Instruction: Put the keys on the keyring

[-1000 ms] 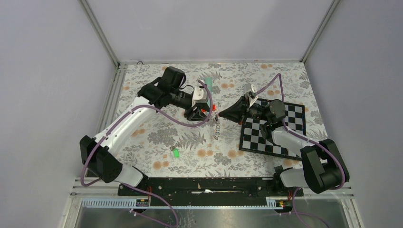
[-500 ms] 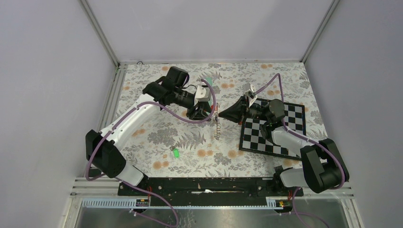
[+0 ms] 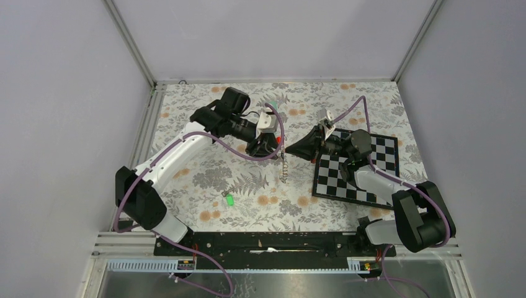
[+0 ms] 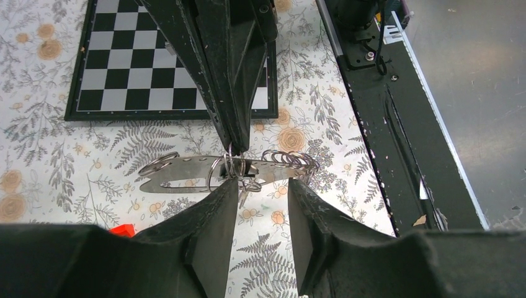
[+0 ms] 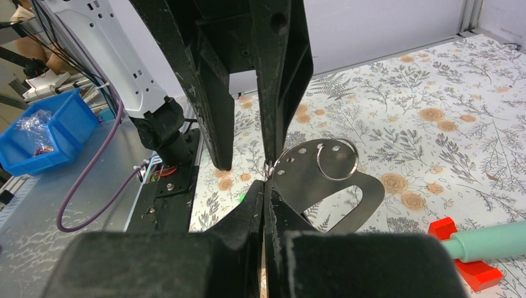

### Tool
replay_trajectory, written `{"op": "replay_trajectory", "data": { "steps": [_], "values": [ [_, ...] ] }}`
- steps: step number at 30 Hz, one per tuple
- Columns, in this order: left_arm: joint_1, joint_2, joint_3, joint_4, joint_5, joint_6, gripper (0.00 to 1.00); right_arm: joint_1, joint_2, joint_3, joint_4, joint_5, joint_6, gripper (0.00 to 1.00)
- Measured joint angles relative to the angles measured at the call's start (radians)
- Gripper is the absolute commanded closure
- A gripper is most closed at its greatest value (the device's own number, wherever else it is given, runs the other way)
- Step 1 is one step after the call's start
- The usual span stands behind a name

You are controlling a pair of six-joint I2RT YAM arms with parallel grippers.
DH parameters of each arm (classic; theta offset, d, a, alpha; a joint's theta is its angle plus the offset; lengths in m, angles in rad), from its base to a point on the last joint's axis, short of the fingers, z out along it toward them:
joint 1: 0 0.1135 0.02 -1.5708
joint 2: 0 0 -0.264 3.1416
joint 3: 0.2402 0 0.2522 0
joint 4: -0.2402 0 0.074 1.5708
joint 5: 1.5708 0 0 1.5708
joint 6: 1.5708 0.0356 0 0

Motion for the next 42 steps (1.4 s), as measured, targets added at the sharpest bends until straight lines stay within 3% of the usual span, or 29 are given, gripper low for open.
{"op": "replay_trajectory", "data": {
  "steps": [42],
  "values": [
    [-0.020,0.119,0.046,0.036,0.011,-0.123,0.76,-0.015,0.001,0.000,-0.017,0.001,-0.008,1.00]
  ]
}}
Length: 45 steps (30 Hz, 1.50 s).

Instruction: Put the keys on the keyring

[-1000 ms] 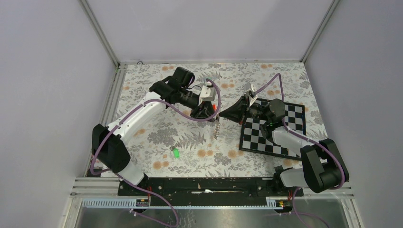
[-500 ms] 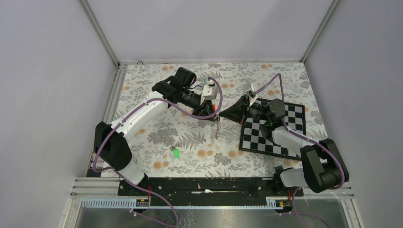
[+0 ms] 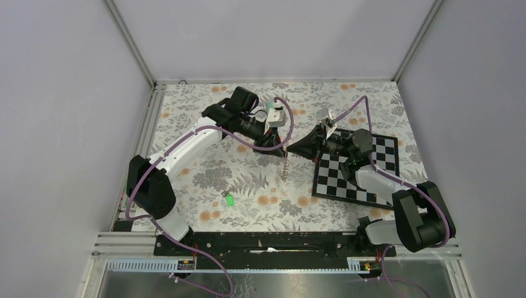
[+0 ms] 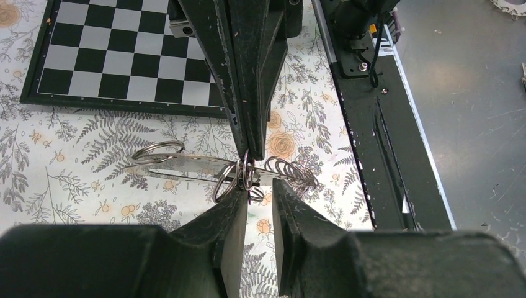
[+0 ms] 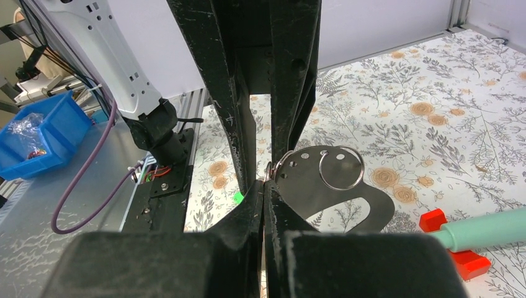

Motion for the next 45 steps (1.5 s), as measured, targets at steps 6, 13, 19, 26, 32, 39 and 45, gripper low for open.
{"op": "replay_trajectory", "data": {
  "steps": [6,13,19,26,32,39,45],
  "values": [
    [0.000,0.000,0.000,0.017,-0.006,-0.031,0.71,0.000,0.000,0.000,0.000,0.000,-0.005,1.00],
    [0.000,0.000,0.000,0.039,-0.016,-0.057,0.69,0.000,0.000,0.000,0.000,0.007,-0.012,1.00],
    [0.000,0.000,-0.007,0.070,-0.019,-0.071,0.74,0.000,0.000,0.002,0.000,0.011,-0.022,1.00],
    [0.000,0.000,-0.013,0.089,-0.030,-0.082,0.74,0.000,0.000,0.002,-0.002,0.011,-0.033,1.00],
    [0.001,-0.038,-0.063,0.111,-0.039,-0.051,0.70,0.000,0.000,0.002,-0.025,0.014,-0.047,1.00],
    [0.001,-0.058,-0.078,0.102,-0.038,0.009,0.68,0.000,0.000,0.006,-0.040,0.018,-0.058,1.00],
    [0.002,-0.058,-0.078,0.095,-0.039,0.022,0.69,0.000,0.000,0.006,-0.052,0.018,-0.067,1.00]
  ]
}}
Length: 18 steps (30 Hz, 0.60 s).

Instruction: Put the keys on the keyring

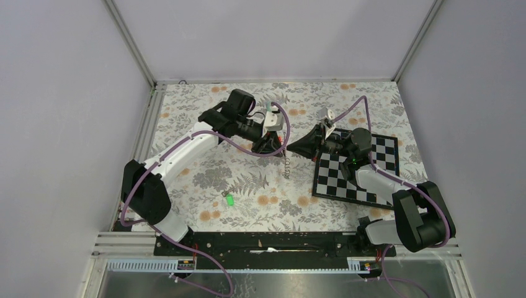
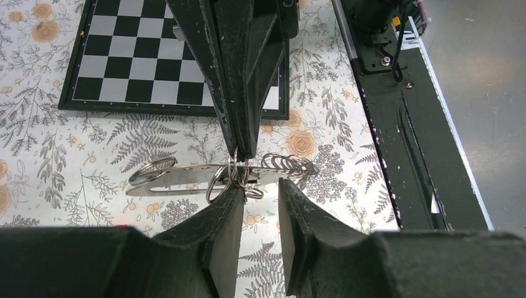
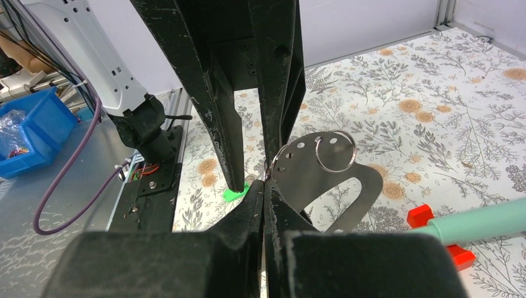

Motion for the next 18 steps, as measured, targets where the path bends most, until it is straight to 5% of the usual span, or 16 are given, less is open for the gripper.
{"op": "replay_trajectory", "data": {
  "steps": [18],
  "values": [
    [0.010,-0.013,0.000,0.036,0.023,0.006,0.68,0.001,0.010,0.000,-0.040,-0.004,-0.007,1.00]
  ]
}}
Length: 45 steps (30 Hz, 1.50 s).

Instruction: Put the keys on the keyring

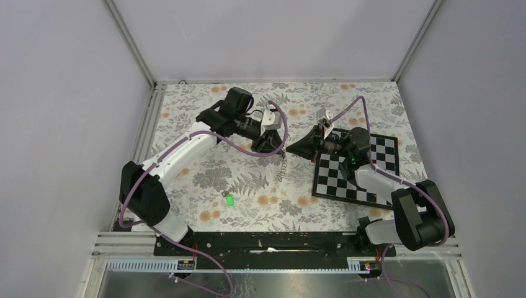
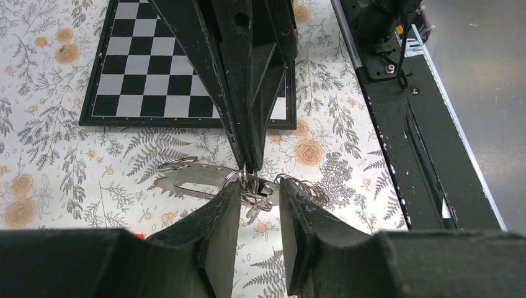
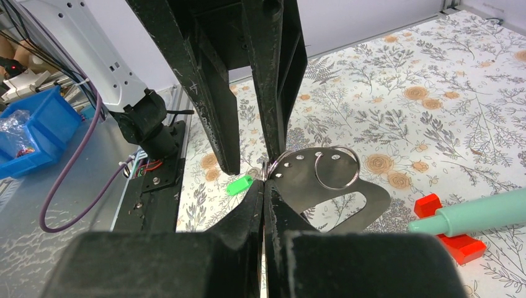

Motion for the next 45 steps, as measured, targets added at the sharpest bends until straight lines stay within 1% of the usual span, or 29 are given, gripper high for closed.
{"op": "replay_trajectory", "data": {
  "steps": [10,17,30,36,42,45],
  "values": [
    [0.001,0.000,-0.023,0.010,0.009,0.014,0.77,0.000,0.000,0.000,-0.012,-0.003,0.000,1.00],
    [0.002,0.000,-0.039,0.015,0.013,0.014,0.87,0.001,0.000,0.000,-0.019,-0.013,0.000,1.00],
    [0.003,0.005,-0.039,0.016,0.016,-0.023,1.00,0.002,0.000,0.000,-0.021,-0.020,-0.013,1.00],
    [0.003,0.025,-0.034,0.036,0.009,-0.101,1.00,0.000,0.003,0.000,-0.032,-0.026,-0.044,1.00],
    [0.000,0.029,-0.034,0.074,-0.057,-0.261,1.00,-0.003,-0.002,0.000,-0.079,-0.014,-0.135,1.00],
    [-0.003,0.029,-0.034,0.084,-0.082,-0.314,1.00,-0.003,-0.005,0.000,-0.091,-0.006,-0.162,1.00]
  ]
}}
